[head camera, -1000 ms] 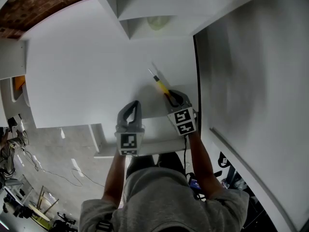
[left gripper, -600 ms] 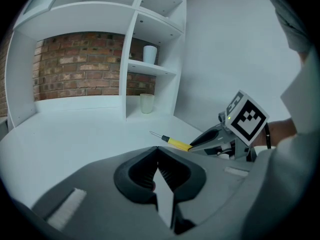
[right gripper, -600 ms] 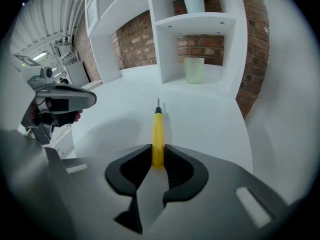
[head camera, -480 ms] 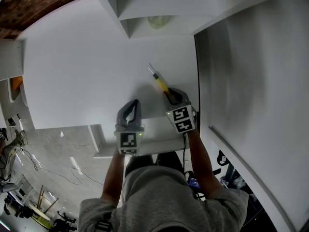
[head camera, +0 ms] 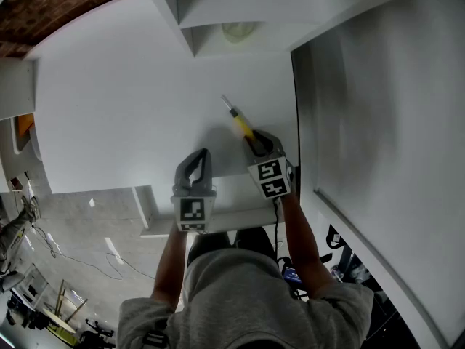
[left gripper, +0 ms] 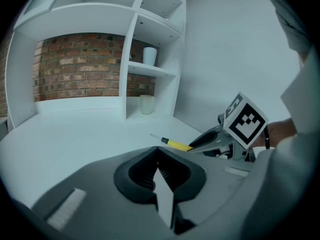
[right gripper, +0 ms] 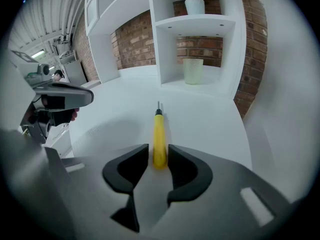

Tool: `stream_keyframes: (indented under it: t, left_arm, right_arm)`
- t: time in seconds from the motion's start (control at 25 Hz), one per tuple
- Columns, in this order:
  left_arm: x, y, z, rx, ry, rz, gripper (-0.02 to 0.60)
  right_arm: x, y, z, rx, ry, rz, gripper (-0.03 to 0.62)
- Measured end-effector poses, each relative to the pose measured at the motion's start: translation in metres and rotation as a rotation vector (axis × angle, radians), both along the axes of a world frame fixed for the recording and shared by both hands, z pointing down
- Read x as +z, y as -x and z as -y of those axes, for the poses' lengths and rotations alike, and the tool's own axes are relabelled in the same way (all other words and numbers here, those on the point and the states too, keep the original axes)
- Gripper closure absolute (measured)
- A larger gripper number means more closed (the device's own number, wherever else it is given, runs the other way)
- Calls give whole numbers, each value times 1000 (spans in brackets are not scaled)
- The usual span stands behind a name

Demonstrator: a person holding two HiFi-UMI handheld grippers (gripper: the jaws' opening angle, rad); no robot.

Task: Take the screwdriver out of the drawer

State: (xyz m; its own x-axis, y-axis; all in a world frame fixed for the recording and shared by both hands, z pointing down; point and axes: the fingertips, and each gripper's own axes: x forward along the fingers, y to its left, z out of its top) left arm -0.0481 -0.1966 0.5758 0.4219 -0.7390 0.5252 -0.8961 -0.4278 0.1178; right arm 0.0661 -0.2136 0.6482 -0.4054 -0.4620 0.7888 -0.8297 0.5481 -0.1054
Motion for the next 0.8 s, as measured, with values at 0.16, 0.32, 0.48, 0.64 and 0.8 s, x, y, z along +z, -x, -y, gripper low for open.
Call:
stream_keyframes:
  t: [0.16, 0.32, 0.48, 0.64, 0.8]
  left_arm:
    - [-1, 0, -4, 3, -1, 4, 569]
    - [-5, 2, -7, 4, -15, 12, 569]
    - [-12, 1, -12, 4, -23, 8, 569]
    - [-25, -2, -15, 5, -50, 7, 570]
    - [-43, -5, -20, -1, -88, 8, 569]
  right_arm:
    - [-1, 0, 2, 17, -22, 14, 353]
    - [0, -1, 1, 24, -29, 11, 326]
    - [-9, -4, -4, 32, -42, 14, 329]
    - [-29, -7, -8, 31, -85, 11, 344]
    - [-55, -9, -15, 46, -132, 30, 364]
